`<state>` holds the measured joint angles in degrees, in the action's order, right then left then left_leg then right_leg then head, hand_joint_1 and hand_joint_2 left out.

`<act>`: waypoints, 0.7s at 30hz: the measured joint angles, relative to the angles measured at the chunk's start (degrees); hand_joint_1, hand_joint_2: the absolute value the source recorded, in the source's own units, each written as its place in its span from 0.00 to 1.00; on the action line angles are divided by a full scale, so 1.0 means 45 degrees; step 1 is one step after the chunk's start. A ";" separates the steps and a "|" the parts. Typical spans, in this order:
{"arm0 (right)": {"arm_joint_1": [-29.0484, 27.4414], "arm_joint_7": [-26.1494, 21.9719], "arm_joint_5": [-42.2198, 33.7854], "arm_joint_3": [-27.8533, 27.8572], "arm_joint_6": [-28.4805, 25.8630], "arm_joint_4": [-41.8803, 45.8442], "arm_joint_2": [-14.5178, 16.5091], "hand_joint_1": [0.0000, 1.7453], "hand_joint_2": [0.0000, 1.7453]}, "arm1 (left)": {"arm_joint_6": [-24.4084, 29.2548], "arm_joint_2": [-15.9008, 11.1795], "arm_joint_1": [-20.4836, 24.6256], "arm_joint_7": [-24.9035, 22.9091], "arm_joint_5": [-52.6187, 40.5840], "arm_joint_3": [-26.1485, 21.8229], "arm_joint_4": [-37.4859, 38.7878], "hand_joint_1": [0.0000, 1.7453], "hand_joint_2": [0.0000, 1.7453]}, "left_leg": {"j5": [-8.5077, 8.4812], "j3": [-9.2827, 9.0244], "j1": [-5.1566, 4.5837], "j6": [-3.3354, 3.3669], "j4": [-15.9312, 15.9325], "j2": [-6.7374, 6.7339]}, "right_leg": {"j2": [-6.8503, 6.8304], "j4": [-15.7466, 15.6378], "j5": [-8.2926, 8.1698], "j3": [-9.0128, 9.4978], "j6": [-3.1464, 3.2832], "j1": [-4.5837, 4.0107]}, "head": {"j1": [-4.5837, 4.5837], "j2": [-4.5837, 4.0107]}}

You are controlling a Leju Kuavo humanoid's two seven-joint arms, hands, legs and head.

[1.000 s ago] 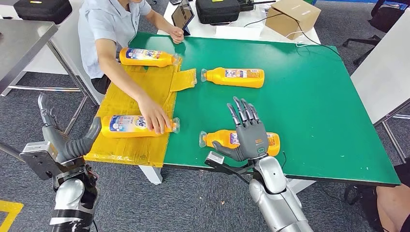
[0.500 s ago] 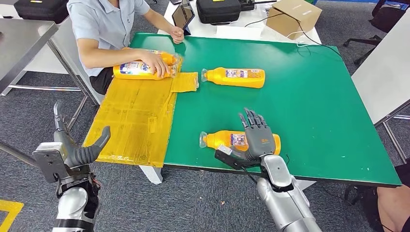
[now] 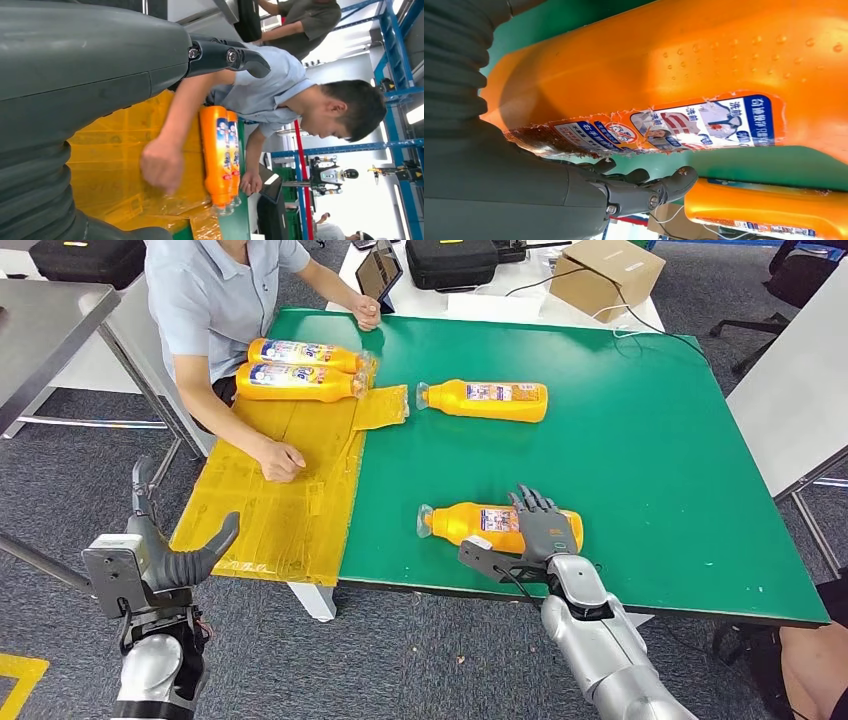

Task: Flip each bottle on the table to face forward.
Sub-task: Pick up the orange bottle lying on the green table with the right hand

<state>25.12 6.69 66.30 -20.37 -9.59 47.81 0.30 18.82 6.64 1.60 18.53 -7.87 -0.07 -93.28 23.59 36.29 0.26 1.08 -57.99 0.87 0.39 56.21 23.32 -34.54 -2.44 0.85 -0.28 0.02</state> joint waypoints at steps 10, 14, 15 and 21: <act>0.0119 0.0316 0.0176 -0.0453 0.0309 0.0005 -0.0375 0.00 1.00 | -0.0524 0.0000 -0.0529 -0.0203 0.0203 -0.0015 -0.0510 0.00 1.00 | -0.0001 -0.0021 -0.0004 0.0002 0.0000 0.0001 | 0.0000 -0.0004 -0.0001 0.0025 -0.0001 0.0007 | 0.0000 0.0000; 0.0120 0.0546 0.0369 -0.0583 0.0435 0.0123 -0.0583 0.00 1.00 | -0.0526 0.0000 -0.0697 -0.0209 0.0205 -0.0029 -0.0704 0.00 1.00 | 0.0000 -0.0027 -0.0004 0.0002 0.0000 0.0001 | 0.0000 -0.0004 -0.0001 0.0030 -0.0001 0.0005 | 0.0000 0.0000; 0.0119 0.0578 0.0389 -0.0606 0.0487 0.0155 -0.0658 0.00 1.00 | -0.0526 0.0000 -0.0751 -0.0214 0.0212 -0.0035 -0.0750 0.00 1.00 | 0.0000 -0.0029 -0.0004 0.0002 0.0000 0.0000 | 0.0000 -0.0004 -0.0001 0.0031 -0.0001 0.0005 | -0.0001 0.0000; 0.0089 0.0833 0.0529 -0.0709 0.0942 0.0355 -0.1097 0.72 1.00 | -0.0570 0.0000 -0.1034 -0.0283 0.0358 -0.0136 -0.0979 0.00 1.00 | 0.0001 -0.0042 -0.0004 0.0002 0.0000 0.0003 | -0.0001 -0.0007 0.0000 0.0043 -0.0001 0.0006 | 0.0000 0.0000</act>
<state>25.52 10.44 68.69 -23.56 -5.35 49.40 -4.64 16.25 6.64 -3.06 17.26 -6.26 -0.68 -97.68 23.60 36.10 0.24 1.09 -57.99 0.88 0.39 56.18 23.32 -34.35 -2.44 0.87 -0.28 0.02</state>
